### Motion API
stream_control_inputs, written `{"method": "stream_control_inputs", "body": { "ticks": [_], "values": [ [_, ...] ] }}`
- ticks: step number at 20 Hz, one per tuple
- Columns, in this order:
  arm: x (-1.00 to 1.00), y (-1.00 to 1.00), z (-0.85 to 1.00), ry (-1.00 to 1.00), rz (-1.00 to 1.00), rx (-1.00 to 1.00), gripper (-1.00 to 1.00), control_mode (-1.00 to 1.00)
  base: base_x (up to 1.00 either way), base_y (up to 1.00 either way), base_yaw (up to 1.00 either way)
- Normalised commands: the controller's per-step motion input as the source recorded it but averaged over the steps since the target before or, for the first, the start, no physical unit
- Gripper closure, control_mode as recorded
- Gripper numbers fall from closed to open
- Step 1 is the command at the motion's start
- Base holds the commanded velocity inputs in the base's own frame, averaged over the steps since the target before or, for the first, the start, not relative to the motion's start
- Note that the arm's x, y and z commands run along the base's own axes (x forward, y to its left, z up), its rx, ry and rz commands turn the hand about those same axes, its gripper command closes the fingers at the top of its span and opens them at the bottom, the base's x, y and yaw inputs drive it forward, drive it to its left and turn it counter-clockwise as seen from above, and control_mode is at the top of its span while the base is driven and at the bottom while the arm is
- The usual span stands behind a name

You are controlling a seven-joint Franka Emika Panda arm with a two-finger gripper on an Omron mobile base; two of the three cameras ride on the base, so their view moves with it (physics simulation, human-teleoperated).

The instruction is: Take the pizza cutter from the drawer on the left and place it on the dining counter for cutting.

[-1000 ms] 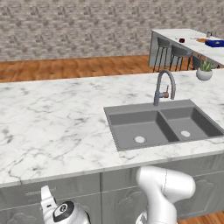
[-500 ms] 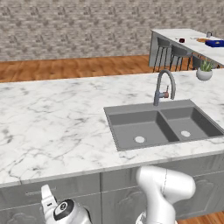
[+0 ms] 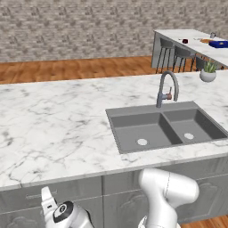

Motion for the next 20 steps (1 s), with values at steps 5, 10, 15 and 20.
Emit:
{"method": "stream_control_inputs", "body": {
  "ticks": [5, 10, 15, 20],
  "values": [
    [0.03, 0.00, -0.04, -0.03, 0.02, 0.00, -1.00, -1.00, 0.00, 0.00, 0.00],
    [0.00, 0.00, 0.00, 0.00, 0.00, 0.00, -1.00, -1.00, 0.00, 0.00, 0.00],
    [0.02, 0.00, 0.00, 0.00, 0.00, 0.00, -1.00, -1.00, 0.00, 0.00, 0.00],
    [0.00, 0.00, 0.00, 0.00, 0.00, 0.00, 1.00, -1.00, 0.00, 0.00, 0.00]
  ]
}}
